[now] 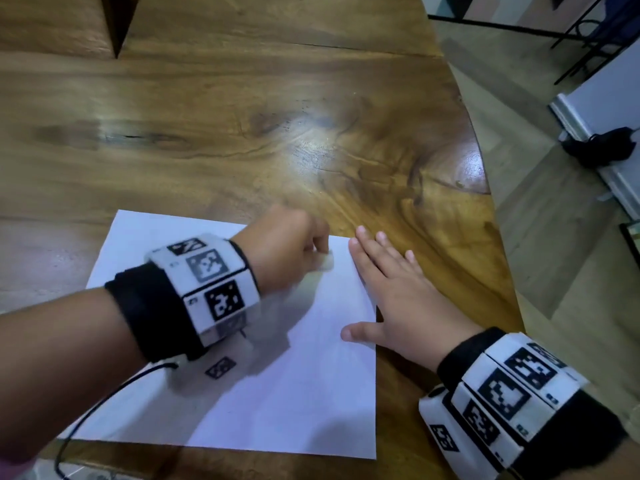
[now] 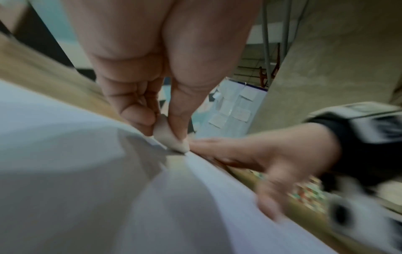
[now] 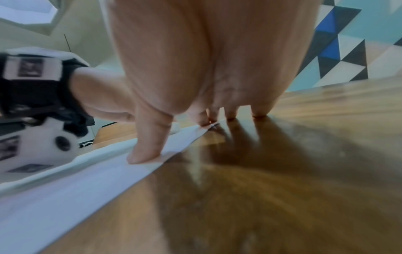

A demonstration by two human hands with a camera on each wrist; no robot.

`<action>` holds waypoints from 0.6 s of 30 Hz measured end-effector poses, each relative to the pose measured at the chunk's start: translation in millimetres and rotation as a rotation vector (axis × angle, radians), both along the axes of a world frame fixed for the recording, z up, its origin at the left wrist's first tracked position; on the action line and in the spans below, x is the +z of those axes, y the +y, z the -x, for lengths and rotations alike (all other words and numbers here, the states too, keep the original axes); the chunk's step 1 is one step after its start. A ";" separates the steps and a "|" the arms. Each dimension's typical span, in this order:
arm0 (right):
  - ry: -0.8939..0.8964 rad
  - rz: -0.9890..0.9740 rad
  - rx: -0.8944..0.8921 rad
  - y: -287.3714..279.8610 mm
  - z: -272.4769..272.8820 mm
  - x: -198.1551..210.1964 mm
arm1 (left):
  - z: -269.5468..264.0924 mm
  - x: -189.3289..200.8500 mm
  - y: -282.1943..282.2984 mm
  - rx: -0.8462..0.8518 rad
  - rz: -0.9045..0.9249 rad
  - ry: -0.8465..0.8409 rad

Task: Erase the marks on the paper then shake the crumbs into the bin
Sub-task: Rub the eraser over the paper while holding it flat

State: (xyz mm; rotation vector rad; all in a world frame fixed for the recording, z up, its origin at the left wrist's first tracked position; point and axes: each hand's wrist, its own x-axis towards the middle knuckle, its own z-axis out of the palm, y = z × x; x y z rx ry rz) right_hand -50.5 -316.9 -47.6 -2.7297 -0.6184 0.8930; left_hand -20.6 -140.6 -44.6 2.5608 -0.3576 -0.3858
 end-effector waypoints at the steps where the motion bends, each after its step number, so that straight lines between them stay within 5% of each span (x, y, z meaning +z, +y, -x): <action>1: 0.001 -0.002 0.002 -0.3 0.3 0.6 | -7.0 0.5 -2.2 0.044 0.008 -0.020; 9: 0.002 -0.004 0.008 0.2 -0.5 0.0 | 18.9 -1.3 0.5 -0.072 -0.002 0.021; 15: -0.012 -0.001 0.014 -0.5 -0.3 -0.8 | -11.2 1.5 -8.4 0.113 0.011 -0.034; 18: -0.017 -0.008 0.011 -0.4 -0.8 -1.3 | 19.0 -2.7 -5.3 -0.011 0.020 -0.020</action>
